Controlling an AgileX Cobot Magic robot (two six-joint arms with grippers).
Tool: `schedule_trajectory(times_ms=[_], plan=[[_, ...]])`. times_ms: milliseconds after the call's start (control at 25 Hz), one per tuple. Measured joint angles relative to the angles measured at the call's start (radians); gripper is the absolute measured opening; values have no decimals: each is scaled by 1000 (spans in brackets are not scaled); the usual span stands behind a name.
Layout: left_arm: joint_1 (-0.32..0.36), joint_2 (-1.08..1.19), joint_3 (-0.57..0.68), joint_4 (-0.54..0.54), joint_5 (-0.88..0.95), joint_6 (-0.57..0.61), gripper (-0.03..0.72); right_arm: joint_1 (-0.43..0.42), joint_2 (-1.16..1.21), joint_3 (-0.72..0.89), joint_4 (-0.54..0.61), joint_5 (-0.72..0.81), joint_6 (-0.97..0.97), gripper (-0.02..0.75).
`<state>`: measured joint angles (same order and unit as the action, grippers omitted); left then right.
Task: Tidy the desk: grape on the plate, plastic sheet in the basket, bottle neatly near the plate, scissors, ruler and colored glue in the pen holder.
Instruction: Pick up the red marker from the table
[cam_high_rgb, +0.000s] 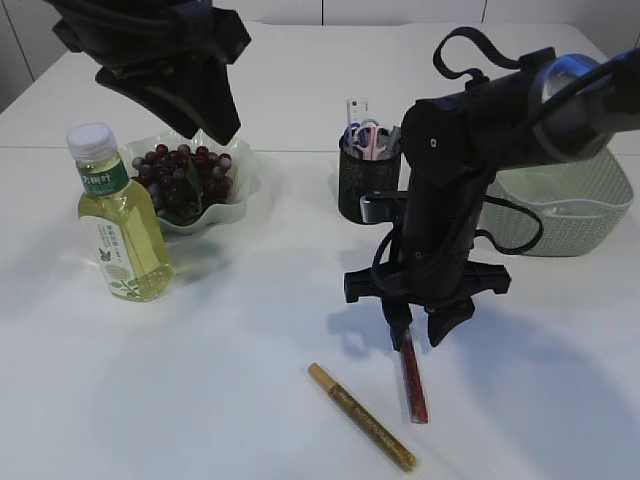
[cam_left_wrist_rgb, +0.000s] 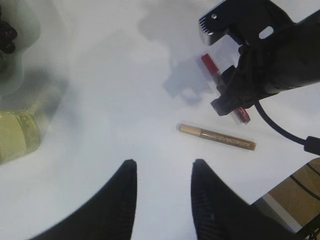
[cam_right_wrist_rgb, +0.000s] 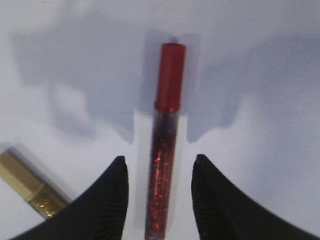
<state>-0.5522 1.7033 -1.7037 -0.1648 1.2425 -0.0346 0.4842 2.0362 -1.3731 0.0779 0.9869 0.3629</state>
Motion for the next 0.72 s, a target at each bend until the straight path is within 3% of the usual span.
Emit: schedule_trajectory(times_ms=[720], plan=[[0, 0, 0, 16, 0, 0, 268, 0, 46, -5, -1, 0, 16, 345]])
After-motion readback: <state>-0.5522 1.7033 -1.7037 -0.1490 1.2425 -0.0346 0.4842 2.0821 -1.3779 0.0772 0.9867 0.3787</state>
